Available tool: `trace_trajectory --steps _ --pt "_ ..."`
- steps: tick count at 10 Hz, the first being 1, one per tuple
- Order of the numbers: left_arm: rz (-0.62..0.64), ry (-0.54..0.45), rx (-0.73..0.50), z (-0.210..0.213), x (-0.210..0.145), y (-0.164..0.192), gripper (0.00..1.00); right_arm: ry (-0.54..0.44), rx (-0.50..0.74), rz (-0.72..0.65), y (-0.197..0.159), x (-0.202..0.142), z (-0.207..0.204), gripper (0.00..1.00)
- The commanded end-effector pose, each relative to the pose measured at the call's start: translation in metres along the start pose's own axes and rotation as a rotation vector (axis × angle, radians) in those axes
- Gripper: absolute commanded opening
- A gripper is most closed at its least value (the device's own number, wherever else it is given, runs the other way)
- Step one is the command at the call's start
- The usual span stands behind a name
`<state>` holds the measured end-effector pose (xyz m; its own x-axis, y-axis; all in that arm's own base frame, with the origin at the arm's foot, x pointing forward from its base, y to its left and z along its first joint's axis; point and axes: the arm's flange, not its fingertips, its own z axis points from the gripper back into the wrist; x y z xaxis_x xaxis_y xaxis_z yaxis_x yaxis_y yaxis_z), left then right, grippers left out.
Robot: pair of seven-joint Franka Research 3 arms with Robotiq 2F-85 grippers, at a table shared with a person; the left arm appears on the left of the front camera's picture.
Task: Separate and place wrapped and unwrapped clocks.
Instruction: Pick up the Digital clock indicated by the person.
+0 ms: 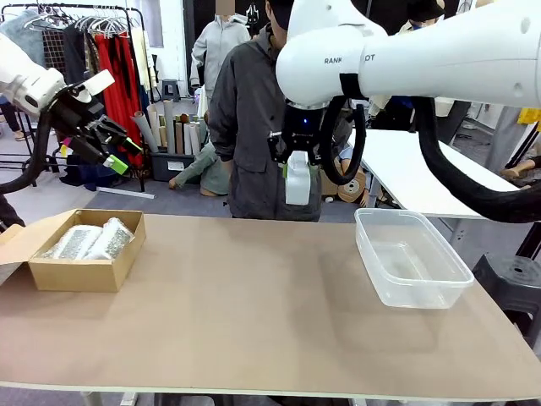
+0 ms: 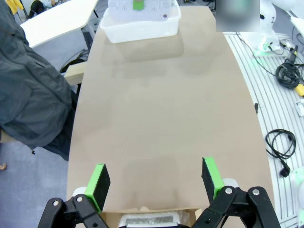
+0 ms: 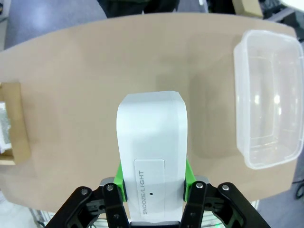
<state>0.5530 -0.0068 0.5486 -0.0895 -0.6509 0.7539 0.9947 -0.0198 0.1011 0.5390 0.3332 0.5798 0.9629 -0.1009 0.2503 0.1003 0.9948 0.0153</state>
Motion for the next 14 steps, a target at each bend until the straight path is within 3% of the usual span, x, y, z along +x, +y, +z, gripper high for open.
trace_trajectory --steps 1,7,8,14 --pt "-0.003 -0.001 0.003 0.001 0.001 -0.002 1.00 -0.065 0.007 -0.018 0.001 -0.011 0.018 0.00" --pt "-0.003 -0.001 0.003 0.001 0.001 -0.002 1.00 -0.145 0.034 -0.029 0.006 -0.024 0.045 0.00" --pt "-0.003 -0.001 0.003 0.001 0.001 -0.002 1.00 -0.085 0.030 0.009 0.009 -0.015 0.044 0.00" --pt "-0.003 -0.001 0.003 0.001 0.001 -0.002 1.00 -0.085 0.030 0.009 0.009 -0.015 0.044 0.00"
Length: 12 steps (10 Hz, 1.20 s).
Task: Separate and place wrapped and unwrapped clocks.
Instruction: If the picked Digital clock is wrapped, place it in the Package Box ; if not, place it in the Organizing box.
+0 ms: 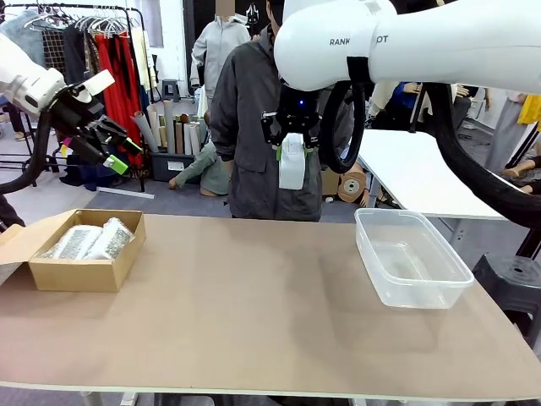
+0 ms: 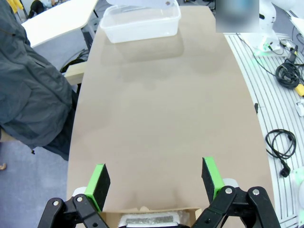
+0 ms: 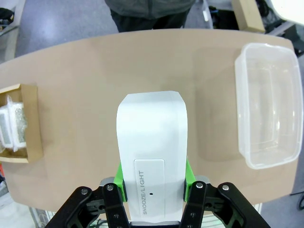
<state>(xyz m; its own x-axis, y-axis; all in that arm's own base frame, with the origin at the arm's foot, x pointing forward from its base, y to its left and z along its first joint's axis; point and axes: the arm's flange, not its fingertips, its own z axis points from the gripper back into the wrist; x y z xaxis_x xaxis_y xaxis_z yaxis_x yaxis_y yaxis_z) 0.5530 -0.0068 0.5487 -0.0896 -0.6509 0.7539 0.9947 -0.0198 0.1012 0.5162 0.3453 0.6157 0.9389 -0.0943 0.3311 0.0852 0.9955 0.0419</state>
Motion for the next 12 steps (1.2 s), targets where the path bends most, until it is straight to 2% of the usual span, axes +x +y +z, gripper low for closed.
trace_trajectory --steps 1,12 --pt "-0.003 -0.001 0.003 0.0006 0.0009 -0.0020 1.00 -0.001 0.000 0.002 -0.0014 -0.0002 0.0037 0.00" --pt "-0.003 -0.001 0.003 0.0006 0.0009 -0.0020 1.00 -0.001 0.000 0.002 -0.0014 -0.0002 0.0037 0.00"
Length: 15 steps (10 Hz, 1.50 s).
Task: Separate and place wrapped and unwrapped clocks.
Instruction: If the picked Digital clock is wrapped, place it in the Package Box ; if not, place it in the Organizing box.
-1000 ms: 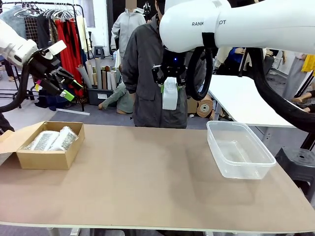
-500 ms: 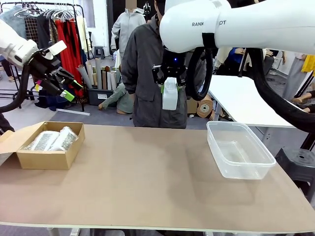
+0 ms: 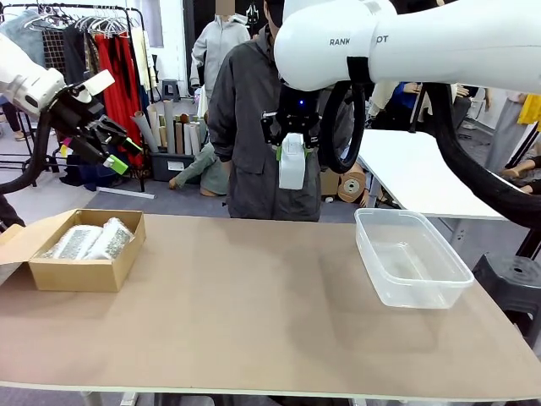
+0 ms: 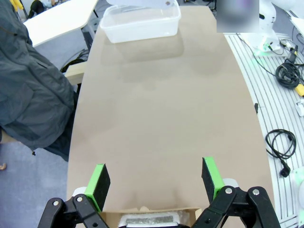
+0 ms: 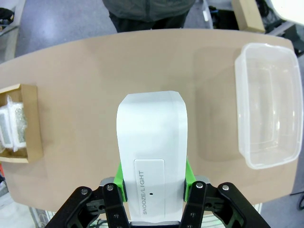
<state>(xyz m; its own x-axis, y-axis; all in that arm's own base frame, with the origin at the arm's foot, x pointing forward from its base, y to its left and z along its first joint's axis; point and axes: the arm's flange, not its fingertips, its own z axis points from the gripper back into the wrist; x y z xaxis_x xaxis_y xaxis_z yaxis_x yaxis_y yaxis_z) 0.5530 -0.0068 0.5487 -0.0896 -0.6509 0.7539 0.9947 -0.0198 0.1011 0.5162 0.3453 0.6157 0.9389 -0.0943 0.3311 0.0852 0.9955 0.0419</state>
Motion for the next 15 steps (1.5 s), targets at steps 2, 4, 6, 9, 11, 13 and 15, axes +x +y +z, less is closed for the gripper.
trace_trajectory --steps 2,4,6,9,11,13,15 --pt "-0.003 -0.001 0.003 0.001 0.001 -0.002 1.00 0.033 0.013 0.086 -0.003 -0.010 0.006 0.00" --pt "-0.003 -0.001 0.003 0.001 0.001 -0.002 1.00 0.146 0.044 0.139 -0.024 -0.023 0.018 0.00" --pt "-0.003 -0.001 0.003 0.001 0.001 -0.002 1.00 0.234 0.112 0.193 -0.050 -0.031 0.027 0.00" --pt "-0.003 -0.001 0.003 0.001 0.001 -0.002 1.00 0.248 0.100 0.182 -0.092 -0.020 0.028 0.00" --pt "-0.003 -0.001 0.003 0.001 0.001 -0.002 1.00 0.204 0.068 0.155 -0.125 -0.011 0.014 0.00" --pt "-0.003 -0.001 0.003 0.001 0.001 -0.002 1.00 0.212 -0.007 0.134 -0.166 0.002 -0.009 0.00" --pt "-0.003 -0.001 0.003 0.001 0.001 -0.002 1.00 0.187 -0.061 0.133 -0.199 0.013 -0.027 0.00"
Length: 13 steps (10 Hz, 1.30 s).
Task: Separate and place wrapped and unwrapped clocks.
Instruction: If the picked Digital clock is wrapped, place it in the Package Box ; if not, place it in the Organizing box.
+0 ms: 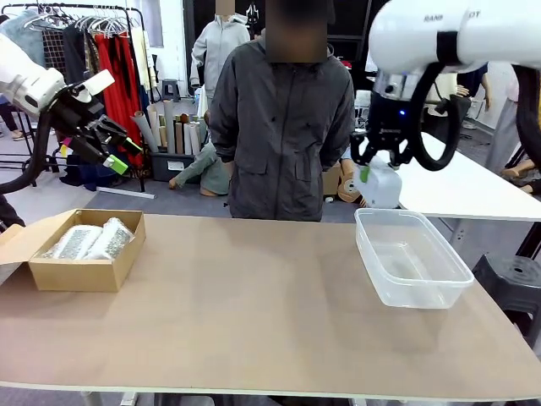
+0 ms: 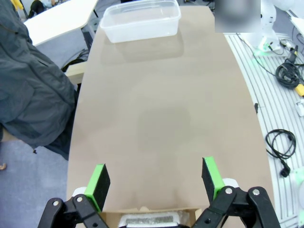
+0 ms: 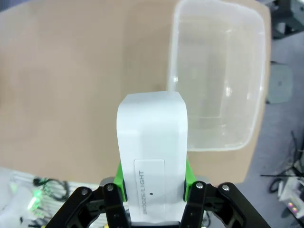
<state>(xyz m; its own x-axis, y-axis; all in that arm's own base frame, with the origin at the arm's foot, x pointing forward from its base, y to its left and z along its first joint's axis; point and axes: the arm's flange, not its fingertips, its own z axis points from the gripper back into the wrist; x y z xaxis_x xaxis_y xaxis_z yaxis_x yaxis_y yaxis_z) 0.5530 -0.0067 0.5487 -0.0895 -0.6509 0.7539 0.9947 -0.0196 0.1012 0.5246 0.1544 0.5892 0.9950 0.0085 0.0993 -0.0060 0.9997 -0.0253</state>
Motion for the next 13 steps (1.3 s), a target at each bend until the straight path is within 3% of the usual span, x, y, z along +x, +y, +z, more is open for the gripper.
trace_trajectory --steps 1,5,6,7,13 --pt "-0.003 -0.001 0.003 0.000 0.001 -0.002 1.00 -0.098 -0.026 0.038 -0.021 -0.001 -0.012 0.00" --pt "-0.003 -0.001 0.003 0.000 0.001 -0.002 1.00 -0.119 -0.067 0.018 -0.069 0.011 -0.030 0.00" --pt "-0.003 -0.001 0.003 0.000 0.001 -0.002 1.00 -0.139 -0.032 -0.090 -0.079 0.017 -0.032 0.00" --pt "-0.003 -0.001 0.003 0.000 0.001 -0.002 1.00 -0.092 -0.052 0.014 -0.057 0.016 -0.029 0.00" --pt "-0.003 -0.001 0.003 0.000 0.001 -0.002 1.00 -0.092 -0.052 0.014 -0.057 0.016 -0.029 0.00"
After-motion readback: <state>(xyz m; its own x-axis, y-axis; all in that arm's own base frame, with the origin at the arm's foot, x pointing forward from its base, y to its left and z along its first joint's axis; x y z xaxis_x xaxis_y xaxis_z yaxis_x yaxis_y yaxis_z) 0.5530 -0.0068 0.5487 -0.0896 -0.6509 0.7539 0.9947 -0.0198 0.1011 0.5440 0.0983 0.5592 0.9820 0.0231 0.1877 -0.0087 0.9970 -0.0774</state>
